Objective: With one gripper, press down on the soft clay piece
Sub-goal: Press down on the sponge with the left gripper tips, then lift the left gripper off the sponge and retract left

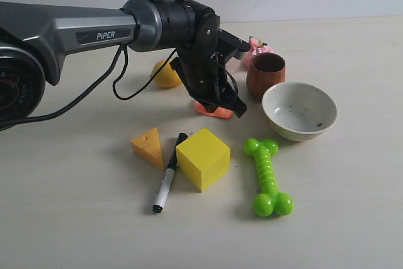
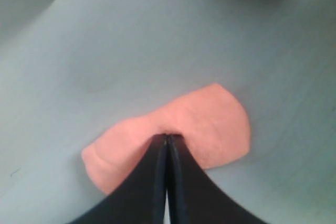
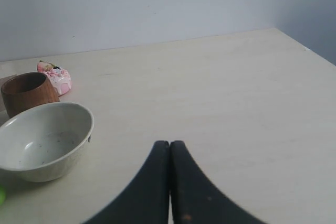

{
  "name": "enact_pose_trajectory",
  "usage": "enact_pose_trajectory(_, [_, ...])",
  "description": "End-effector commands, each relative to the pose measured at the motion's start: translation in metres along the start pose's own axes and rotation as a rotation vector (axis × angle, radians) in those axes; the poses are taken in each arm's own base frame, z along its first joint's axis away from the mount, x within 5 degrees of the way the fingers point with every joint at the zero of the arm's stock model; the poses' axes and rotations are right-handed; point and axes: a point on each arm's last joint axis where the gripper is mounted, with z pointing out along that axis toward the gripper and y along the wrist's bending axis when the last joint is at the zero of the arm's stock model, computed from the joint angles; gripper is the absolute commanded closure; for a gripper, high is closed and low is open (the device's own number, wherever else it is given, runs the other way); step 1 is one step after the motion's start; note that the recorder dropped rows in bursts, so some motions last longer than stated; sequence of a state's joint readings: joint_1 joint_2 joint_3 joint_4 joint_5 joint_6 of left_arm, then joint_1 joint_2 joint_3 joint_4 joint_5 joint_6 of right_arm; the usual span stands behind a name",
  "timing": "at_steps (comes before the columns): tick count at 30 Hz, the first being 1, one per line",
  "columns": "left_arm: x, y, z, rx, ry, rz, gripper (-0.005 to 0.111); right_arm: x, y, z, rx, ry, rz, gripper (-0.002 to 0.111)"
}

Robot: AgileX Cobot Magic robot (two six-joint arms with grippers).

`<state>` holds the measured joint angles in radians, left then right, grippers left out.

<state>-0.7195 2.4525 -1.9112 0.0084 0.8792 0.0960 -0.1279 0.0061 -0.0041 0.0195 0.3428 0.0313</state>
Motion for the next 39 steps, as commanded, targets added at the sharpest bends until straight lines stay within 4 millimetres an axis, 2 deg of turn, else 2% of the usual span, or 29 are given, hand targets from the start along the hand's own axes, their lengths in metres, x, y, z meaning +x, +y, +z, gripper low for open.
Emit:
enact_pose_trajectory(1, [0.031,-0.004,0.046,0.038,0.207,-0.016,0.107,0.000,0.000,0.000,0.005,-0.010,0.001,0.108])
enact_pose_trajectory(7, [0.026,-0.003,0.035,0.024,0.177,-0.006,0.107,0.000,0.000,0.000,0.005,-0.010,-0.001,0.108])
enact_pose_trajectory(17, [0.012,0.001,0.003,-0.010,0.078,0.011,0.107,0.000,0.000,0.000,0.005,-0.010,0.001,0.108])
enact_pose_trajectory(28, [0.008,0.003,-0.010,-0.025,0.052,0.020,0.107,0.000,0.000,0.000,0.005,-0.010,0.001,0.108])
enact_pose_trajectory(29, [0.007,0.003,-0.011,-0.026,0.043,0.020,0.106,0.001,0.000,0.000,0.005,-0.008,0.001,0.108])
enact_pose_trajectory(33, [0.000,0.004,-0.027,-0.035,-0.023,0.022,0.086,0.001,0.000,0.000,0.005,-0.008,-0.001,0.108])
enact_pose_trajectory(39, [-0.001,0.005,-0.033,-0.047,-0.034,0.030,0.085,0.001,0.000,0.000,0.005,-0.008,0.001,0.108])
